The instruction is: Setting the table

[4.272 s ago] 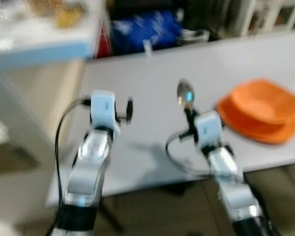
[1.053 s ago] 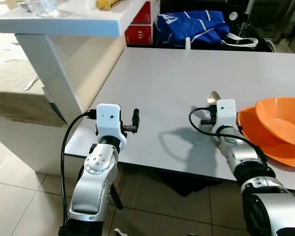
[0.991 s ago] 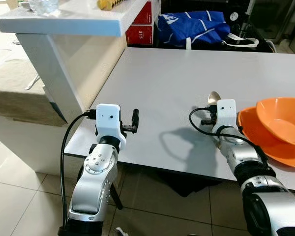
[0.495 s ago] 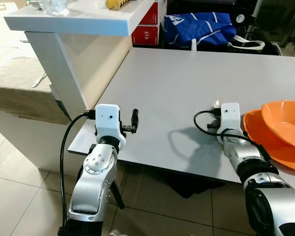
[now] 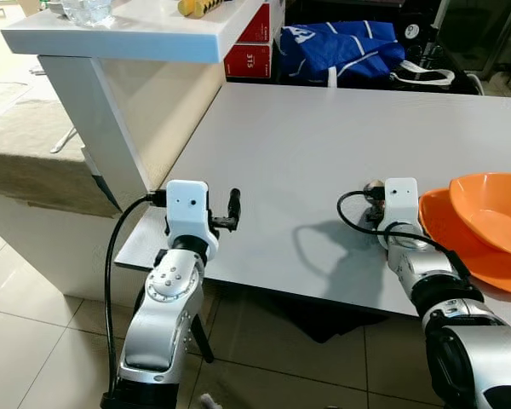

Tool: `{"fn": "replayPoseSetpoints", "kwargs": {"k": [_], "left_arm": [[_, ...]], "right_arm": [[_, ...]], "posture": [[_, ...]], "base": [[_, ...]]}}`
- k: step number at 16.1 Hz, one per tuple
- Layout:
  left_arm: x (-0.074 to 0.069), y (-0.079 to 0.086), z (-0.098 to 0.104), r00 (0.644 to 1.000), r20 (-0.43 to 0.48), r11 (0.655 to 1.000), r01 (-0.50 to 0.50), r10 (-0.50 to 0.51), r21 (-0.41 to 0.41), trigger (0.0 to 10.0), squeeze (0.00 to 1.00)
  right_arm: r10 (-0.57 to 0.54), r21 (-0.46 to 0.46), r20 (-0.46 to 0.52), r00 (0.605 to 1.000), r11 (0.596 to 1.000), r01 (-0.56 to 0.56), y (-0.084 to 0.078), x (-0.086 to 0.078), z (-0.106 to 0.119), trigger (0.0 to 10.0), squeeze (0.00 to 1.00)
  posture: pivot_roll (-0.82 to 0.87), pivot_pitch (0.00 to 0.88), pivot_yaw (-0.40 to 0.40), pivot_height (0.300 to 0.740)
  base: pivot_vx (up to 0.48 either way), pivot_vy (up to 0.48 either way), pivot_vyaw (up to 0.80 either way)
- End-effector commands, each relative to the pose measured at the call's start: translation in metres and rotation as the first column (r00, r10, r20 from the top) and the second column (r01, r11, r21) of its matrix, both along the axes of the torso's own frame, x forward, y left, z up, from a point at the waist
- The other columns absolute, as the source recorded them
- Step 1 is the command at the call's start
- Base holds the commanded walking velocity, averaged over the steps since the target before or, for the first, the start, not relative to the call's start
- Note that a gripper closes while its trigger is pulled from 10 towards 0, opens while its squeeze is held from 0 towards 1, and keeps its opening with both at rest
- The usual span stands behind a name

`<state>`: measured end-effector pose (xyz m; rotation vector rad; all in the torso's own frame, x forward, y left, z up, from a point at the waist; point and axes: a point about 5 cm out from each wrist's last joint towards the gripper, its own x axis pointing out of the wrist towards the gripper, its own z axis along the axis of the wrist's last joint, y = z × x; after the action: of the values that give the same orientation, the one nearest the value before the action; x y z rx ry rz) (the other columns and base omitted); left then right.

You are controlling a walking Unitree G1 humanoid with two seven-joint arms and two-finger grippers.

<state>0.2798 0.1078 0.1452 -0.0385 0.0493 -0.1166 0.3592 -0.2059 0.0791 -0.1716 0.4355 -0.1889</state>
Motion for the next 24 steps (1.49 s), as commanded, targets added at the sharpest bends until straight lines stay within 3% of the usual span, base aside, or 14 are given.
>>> {"fn": "replayPoseSetpoints", "kwargs": {"k": [1,11,18,19,22,24], "left_arm": [[0.002,-0.004,0.002,1.000,0.000,1.000,0.001,-0.001,-0.018,10.0,0.00],[0.003,-0.005,0.003,1.000,0.003,1.000,0.003,-0.003,-0.017,10.0,0.00],[0.003,-0.006,0.002,1.000,0.002,1.000,0.005,-0.005,-0.019,10.0,0.00],[0.003,-0.006,0.002,1.000,0.002,1.000,0.007,-0.007,-0.020,10.0,0.00],[0.005,-0.007,0.002,1.000,0.003,1.000,0.011,-0.011,-0.021,10.0,0.00],[0.008,-0.007,0.003,1.000,0.010,1.000,0.015,-0.015,-0.019,10.0,0.00]], "right_arm": [[-0.003,-0.005,-0.021,1.000,1.000,0.003,0.002,-0.002,-0.004,10.0,1.00],[0.043,0.001,0.029,0.999,0.999,-0.043,0.013,0.004,0.006,10.0,1.00],[0.040,-0.030,0.025,0.999,0.999,-0.039,0.012,0.004,0.008,10.0,1.00],[0.056,-0.066,0.053,0.997,0.996,-0.052,0.013,0.005,0.012,10.0,0.00],[0.170,-0.029,0.280,0.945,0.985,-0.168,0.037,0.013,0.041,10.0,0.00],[0.225,-0.079,0.421,0.879,0.974,-0.211,0.047,0.014,0.066,10.0,0.00]], "posture": [[-0.19,0.000,0.060,0.740],[-0.19,0.000,0.058,0.740],[-0.20,0.000,0.059,0.740],[-0.20,0.000,0.060,0.740],[-0.20,0.000,0.062,0.740],[-0.21,0.000,0.064,0.740]], "base": [[0.000,0.000,0.00],[0.000,0.000,0.00],[0.000,0.000,0.00],[0.000,0.000,0.00],[0.000,0.000,0.00],[0.000,0.000,0.00]]}}
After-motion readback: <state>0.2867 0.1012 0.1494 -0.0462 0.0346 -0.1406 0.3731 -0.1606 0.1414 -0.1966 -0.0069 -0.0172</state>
